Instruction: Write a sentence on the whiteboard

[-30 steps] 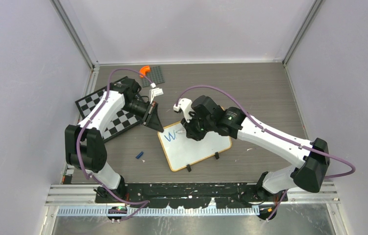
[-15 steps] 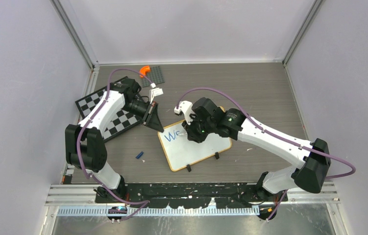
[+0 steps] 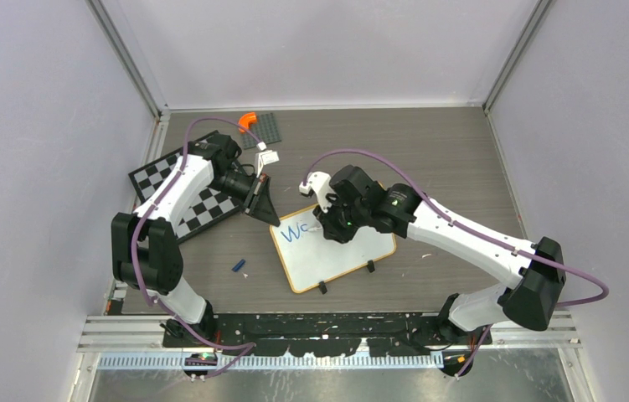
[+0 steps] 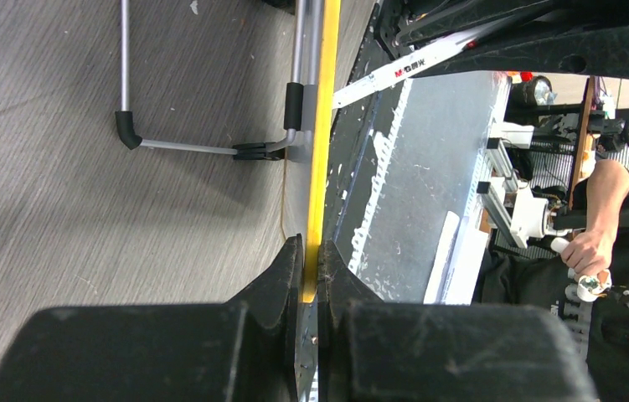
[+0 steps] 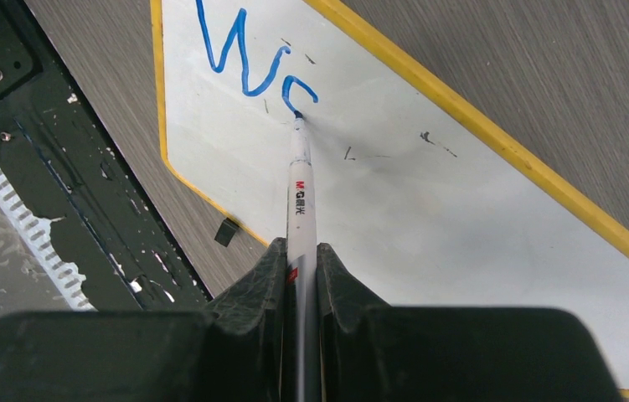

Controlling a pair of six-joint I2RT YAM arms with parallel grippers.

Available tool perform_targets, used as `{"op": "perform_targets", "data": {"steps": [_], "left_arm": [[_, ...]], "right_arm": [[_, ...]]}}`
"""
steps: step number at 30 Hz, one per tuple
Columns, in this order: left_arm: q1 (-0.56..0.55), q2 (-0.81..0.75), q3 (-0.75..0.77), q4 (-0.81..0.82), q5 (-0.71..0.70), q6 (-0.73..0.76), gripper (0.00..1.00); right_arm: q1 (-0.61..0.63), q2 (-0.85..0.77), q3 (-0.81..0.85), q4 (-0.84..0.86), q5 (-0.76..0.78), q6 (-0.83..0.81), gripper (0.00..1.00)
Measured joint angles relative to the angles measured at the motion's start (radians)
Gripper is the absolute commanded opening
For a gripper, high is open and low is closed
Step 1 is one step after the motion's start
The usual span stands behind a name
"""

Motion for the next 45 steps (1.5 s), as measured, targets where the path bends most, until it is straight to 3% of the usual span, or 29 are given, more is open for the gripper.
{"op": "perform_targets", "data": {"steps": [45], "left_arm": [[-0.005, 0.008, 0.000, -0.014, 0.010, -0.002, 0.00]], "right_arm": [[-0.026, -0.046, 0.040, -0.058, 0.018, -0.020, 0.00]]}}
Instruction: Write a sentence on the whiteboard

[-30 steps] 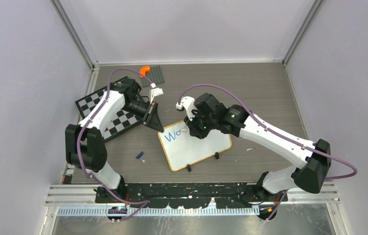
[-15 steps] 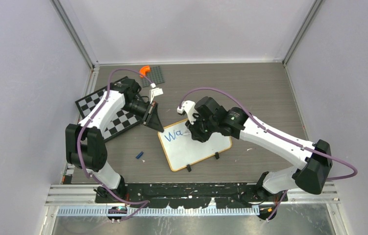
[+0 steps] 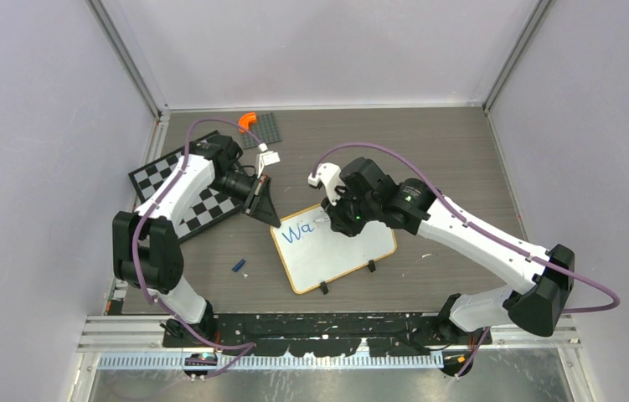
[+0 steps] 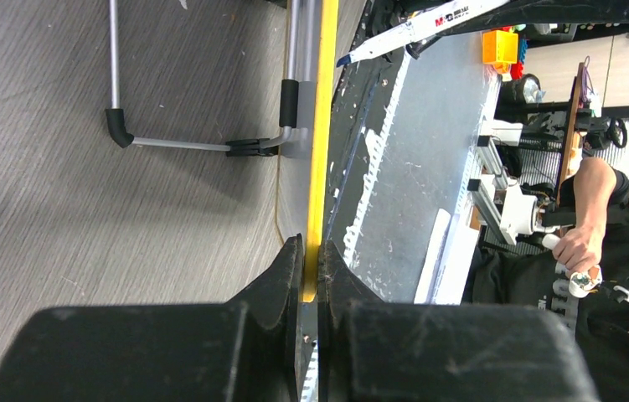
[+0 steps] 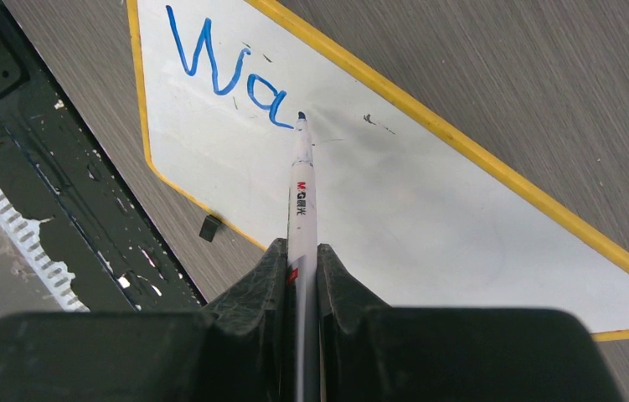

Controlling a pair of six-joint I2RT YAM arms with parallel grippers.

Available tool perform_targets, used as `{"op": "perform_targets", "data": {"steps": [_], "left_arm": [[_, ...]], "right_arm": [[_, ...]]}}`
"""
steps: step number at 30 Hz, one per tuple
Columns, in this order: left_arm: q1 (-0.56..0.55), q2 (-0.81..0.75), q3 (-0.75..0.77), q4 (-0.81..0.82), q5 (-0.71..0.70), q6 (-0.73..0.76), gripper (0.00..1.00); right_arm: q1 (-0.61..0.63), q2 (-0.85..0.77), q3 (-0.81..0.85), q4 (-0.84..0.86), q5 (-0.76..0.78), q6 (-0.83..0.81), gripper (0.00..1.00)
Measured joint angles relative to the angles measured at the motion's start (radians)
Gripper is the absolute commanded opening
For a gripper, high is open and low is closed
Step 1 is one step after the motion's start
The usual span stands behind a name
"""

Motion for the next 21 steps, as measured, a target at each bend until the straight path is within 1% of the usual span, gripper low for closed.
{"op": "perform_targets", "data": {"steps": [13, 21], "left_arm": [[0.000, 0.001, 0.000, -0.001, 0.001, 0.000, 0.00], [0.000, 0.006, 0.000, 0.000, 0.000, 0.000, 0.00]], "right_arm": [[-0.002, 0.024, -0.001, 0.013, 0.017, -0.011, 0.00], [-0.006, 0.014, -0.039, 0.013, 0.018, -0.011, 0.00]]}}
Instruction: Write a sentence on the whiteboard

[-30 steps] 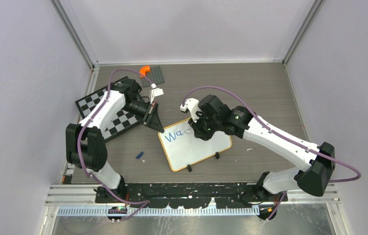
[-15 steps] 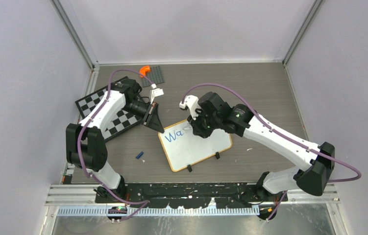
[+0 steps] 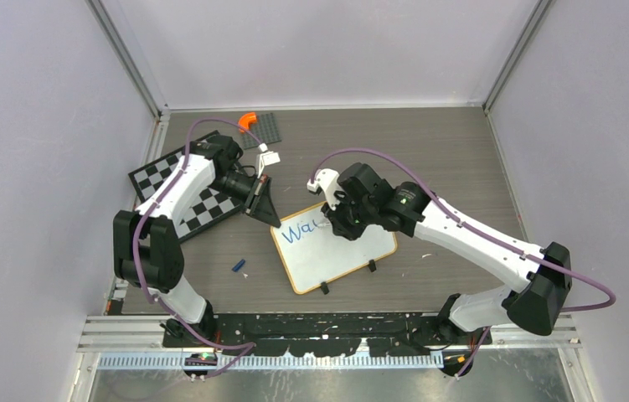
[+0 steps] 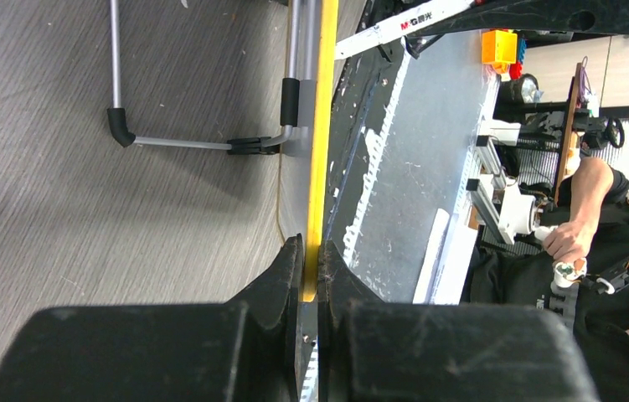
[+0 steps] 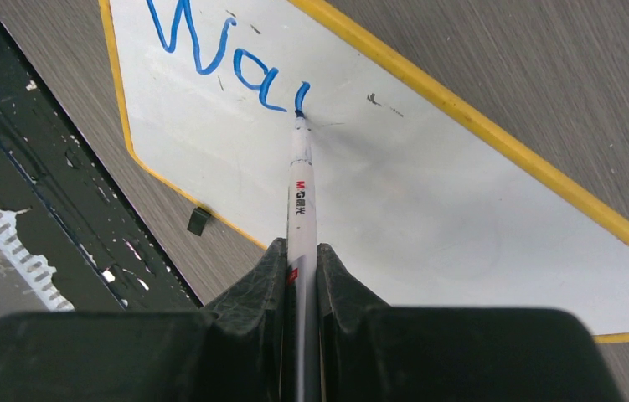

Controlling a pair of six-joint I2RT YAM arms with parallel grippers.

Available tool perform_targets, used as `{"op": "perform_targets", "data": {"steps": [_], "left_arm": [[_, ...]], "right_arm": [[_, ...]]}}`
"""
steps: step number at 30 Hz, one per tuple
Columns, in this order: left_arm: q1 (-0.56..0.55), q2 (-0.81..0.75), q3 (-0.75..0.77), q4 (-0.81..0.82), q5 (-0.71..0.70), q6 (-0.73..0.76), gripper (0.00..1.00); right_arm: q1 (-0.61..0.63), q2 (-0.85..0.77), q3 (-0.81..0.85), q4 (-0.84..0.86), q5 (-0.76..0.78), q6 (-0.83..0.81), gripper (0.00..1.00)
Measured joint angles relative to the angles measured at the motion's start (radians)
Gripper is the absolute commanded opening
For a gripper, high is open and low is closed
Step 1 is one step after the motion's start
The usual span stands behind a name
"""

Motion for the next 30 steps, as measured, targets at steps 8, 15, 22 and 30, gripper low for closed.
{"op": "perform_targets", "data": {"steps": [8, 15, 22, 30], "left_arm": [[0.000, 0.002, 0.000, -0.002, 0.001, 0.000, 0.00], [0.000, 0.002, 0.000, -0.002, 0.002, 0.000, 0.00], [0.000, 0.002, 0.000, -0.002, 0.003, 0.000, 0.00], [0.000, 0.003, 0.000, -0.002, 0.003, 0.000, 0.00]], "right_arm": [[-0.001, -0.009, -0.026, -0.008, -0.013, 0.000, 0.00], [-0.002, -0.003, -0.009, -0.011, -0.014, 0.000, 0.00], [-0.021, 0.008, 0.024, -0.011, -0.017, 0.000, 0.00], [-0.042, 0.007, 0.024, -0.021, -0.039, 0.000, 0.00]]}}
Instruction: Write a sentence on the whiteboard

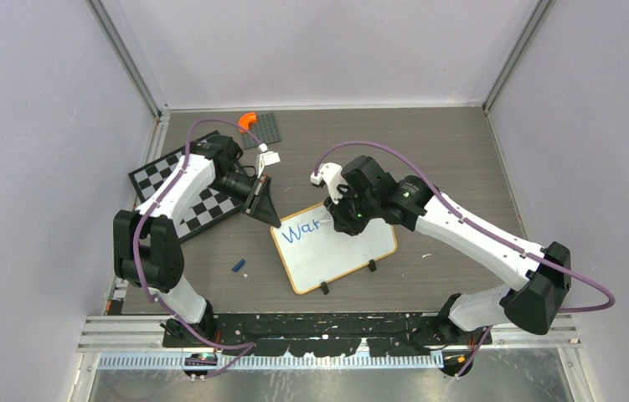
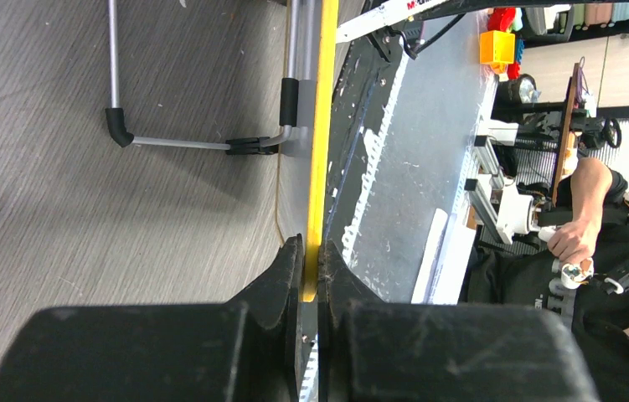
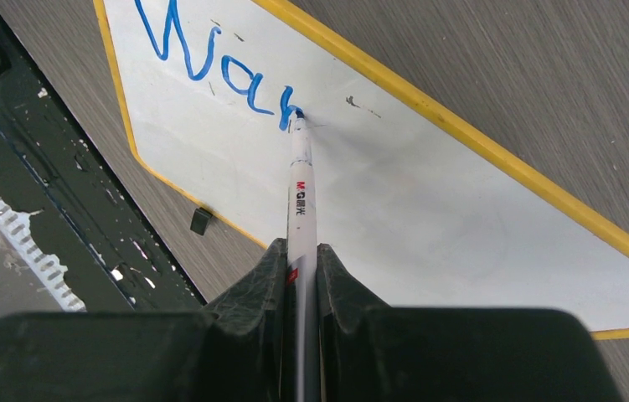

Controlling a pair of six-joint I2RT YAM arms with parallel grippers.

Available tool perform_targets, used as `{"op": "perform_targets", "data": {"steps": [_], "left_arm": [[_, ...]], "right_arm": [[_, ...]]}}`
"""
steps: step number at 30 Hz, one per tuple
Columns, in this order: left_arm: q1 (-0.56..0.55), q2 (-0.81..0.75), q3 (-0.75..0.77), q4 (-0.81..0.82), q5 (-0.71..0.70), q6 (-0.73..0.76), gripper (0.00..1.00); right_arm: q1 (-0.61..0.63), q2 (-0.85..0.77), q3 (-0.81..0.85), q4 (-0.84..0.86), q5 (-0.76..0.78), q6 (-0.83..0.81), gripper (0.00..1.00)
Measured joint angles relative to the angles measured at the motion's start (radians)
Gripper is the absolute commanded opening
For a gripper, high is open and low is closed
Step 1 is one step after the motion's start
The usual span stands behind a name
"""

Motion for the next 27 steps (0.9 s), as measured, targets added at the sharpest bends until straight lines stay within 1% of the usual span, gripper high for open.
{"op": "perform_targets", "data": {"steps": [9, 27], "left_arm": [[-0.001, 0.000, 0.000, -0.005, 0.004, 0.000, 0.00], [-0.001, 0.003, 0.000, -0.008, 0.005, 0.001, 0.00]], "right_arm": [[-0.004, -0.016, 0.000, -0.033, -0.035, -0.017, 0.00], [-0.004, 0.007, 0.001, -0.035, -0.015, -0.037, 0.00]]}}
